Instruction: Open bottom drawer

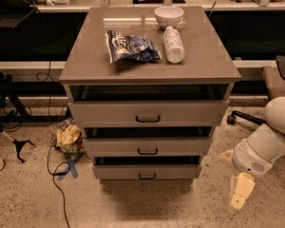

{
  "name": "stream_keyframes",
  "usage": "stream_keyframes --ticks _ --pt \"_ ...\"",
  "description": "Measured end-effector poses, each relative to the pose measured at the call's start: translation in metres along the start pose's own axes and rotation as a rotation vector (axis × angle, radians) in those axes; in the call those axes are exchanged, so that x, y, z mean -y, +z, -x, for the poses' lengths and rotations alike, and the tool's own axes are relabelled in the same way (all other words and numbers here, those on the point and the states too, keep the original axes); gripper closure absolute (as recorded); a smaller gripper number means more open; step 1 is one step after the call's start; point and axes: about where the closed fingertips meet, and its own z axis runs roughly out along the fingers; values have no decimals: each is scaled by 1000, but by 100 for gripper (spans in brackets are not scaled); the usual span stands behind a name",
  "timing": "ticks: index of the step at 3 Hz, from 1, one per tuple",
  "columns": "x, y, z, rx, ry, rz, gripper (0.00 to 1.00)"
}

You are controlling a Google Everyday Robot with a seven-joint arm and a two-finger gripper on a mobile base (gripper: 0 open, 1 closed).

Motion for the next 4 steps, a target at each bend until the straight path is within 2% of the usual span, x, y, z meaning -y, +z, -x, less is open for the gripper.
stream_keyframes --ticks 1,2,3,4 --pt "35 46 -23 -15 8 -16 0" --pt "90 100 -36 45 -24 -61 0" --pt "142 146 -34 186 -75 -74 0" --pt "153 176 -44 214 -62 -51 0"
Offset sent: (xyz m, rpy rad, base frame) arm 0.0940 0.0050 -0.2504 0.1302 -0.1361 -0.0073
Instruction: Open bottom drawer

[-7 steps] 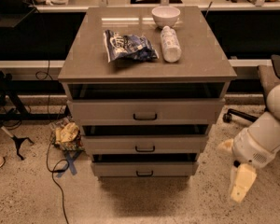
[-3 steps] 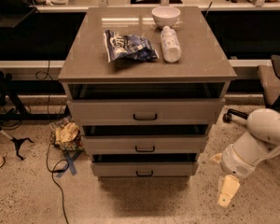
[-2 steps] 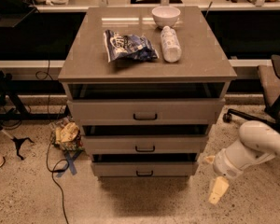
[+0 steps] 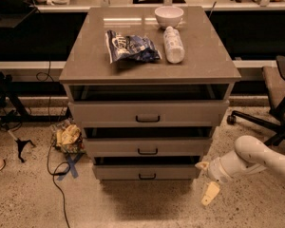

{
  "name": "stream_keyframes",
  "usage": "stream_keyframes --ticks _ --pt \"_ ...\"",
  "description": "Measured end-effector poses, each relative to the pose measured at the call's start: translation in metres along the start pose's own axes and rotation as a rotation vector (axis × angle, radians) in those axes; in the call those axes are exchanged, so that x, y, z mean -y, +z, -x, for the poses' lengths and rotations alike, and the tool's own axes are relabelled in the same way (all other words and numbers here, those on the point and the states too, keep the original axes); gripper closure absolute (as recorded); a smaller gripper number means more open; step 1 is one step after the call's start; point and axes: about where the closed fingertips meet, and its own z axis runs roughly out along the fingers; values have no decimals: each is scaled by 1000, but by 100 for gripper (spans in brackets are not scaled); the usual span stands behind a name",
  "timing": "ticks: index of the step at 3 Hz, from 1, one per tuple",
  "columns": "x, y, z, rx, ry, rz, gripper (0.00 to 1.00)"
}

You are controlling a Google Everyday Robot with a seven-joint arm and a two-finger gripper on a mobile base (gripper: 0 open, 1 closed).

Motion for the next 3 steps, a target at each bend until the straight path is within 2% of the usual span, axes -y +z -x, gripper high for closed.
stream_keyframes --ticks 1,2,3 --pt "-1 1 0 0 1 2 0" --pt "20 31 -16 -51 -49 9 0" --pt "49 68 -43 -89 -119 30 0"
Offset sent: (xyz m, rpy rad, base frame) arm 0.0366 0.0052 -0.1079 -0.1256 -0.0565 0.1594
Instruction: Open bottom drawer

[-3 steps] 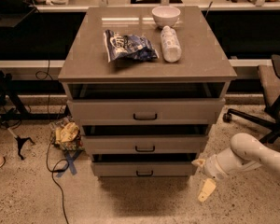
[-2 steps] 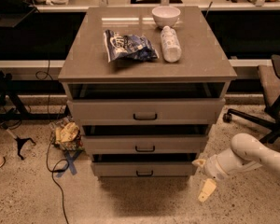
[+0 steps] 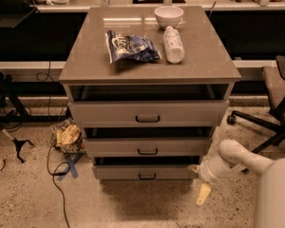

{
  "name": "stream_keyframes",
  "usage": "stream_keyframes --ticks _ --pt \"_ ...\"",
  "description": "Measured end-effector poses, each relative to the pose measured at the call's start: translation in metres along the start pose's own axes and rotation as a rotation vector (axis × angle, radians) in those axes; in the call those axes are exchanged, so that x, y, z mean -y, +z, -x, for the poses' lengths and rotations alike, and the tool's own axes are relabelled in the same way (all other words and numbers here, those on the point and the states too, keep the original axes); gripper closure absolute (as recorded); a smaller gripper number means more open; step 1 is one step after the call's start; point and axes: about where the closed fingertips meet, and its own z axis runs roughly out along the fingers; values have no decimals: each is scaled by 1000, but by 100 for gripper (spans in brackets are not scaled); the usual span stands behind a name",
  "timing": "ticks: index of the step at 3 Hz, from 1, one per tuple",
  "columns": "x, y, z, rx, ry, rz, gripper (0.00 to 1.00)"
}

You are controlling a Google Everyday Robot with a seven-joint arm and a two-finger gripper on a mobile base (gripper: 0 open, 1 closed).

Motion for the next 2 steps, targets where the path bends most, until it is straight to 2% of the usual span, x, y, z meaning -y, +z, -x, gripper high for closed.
stream_keyframes --ticks 1,2 --pt "37 39 -30 -18 -84 -28 0" --pt "37 39 -31 -17 -82 -30 0"
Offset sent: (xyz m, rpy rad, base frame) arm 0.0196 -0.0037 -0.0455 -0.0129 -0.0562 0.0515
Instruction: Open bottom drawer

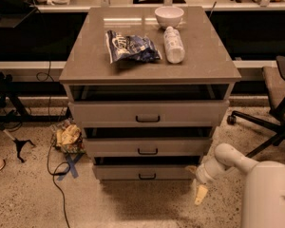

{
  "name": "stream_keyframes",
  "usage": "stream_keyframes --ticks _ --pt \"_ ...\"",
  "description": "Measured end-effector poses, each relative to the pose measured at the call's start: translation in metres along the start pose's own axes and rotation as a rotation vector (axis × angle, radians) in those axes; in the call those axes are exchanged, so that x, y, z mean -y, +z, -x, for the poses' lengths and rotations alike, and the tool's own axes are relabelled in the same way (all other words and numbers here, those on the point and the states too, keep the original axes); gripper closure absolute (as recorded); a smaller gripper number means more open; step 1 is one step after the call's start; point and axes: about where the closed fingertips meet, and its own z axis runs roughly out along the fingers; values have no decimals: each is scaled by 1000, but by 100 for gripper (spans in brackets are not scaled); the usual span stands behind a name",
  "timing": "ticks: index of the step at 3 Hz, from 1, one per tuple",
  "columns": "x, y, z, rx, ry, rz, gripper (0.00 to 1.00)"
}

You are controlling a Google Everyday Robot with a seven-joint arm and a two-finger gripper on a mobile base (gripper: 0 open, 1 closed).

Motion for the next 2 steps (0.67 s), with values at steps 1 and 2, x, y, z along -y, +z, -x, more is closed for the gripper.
stream_keyframes --ticks 1,2 --pt "0 12 -1 14 -28 1 0" --pt "5 33 11 10 -148 -30 0"
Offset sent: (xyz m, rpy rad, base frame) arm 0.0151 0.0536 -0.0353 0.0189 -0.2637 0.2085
